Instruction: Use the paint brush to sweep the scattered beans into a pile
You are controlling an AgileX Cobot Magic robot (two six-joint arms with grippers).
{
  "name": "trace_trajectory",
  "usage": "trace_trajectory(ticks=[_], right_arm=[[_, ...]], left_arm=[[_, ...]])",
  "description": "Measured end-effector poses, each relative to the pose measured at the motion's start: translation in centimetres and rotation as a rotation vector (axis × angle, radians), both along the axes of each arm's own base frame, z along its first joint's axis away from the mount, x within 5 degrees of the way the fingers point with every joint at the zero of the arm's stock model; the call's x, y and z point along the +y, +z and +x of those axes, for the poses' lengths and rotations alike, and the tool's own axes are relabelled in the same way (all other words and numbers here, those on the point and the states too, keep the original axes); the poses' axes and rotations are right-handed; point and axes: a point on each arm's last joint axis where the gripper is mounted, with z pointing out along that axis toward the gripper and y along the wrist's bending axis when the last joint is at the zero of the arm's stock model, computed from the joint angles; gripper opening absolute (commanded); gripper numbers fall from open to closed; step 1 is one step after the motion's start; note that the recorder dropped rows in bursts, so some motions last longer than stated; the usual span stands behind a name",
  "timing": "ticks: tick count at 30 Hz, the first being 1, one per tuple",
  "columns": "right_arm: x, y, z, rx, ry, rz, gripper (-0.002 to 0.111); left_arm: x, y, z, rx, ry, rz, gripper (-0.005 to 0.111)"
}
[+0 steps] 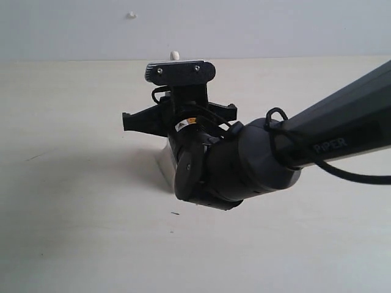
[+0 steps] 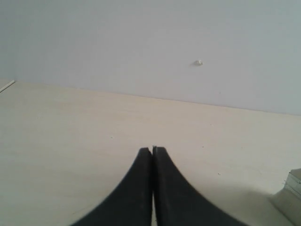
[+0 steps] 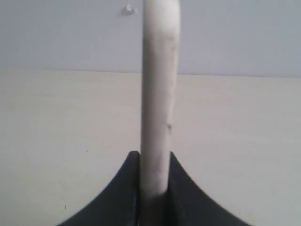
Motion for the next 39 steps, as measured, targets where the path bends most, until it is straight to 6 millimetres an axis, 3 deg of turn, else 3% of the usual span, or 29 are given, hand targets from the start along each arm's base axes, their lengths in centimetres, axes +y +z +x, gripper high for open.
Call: trace_trajectory(ticks=[10,19,25,31,39], right_arm=[[-0.2,1.0,0.1,-0.039,-0.014,-0.018,0.000],[-0.5,8.1,-1.3,-0.087,0.163,-0.092,0.000],[-1.0,12.0,-4.1,-0.126,0.498,-0.358,0.000],[-3.3,11.6,-5.8,-0.112,0.688,-0.513,0.000],[-6.9,9.7,-5.4,0.004,0.990,-0.627,0.000]], left_arm=[[0.0,0.0,0.0,0.000,0.000,0.000,0.000],[0.0,0.0,0.0,0.000,0.000,0.000,0.000],[0.0,0.0,0.0,0.000,0.000,0.000,0.000],[0.0,0.0,0.0,0.000,0.000,0.000,0.000],[0.0,0.0,0.0,0.001,0.000,0.000,0.000]])
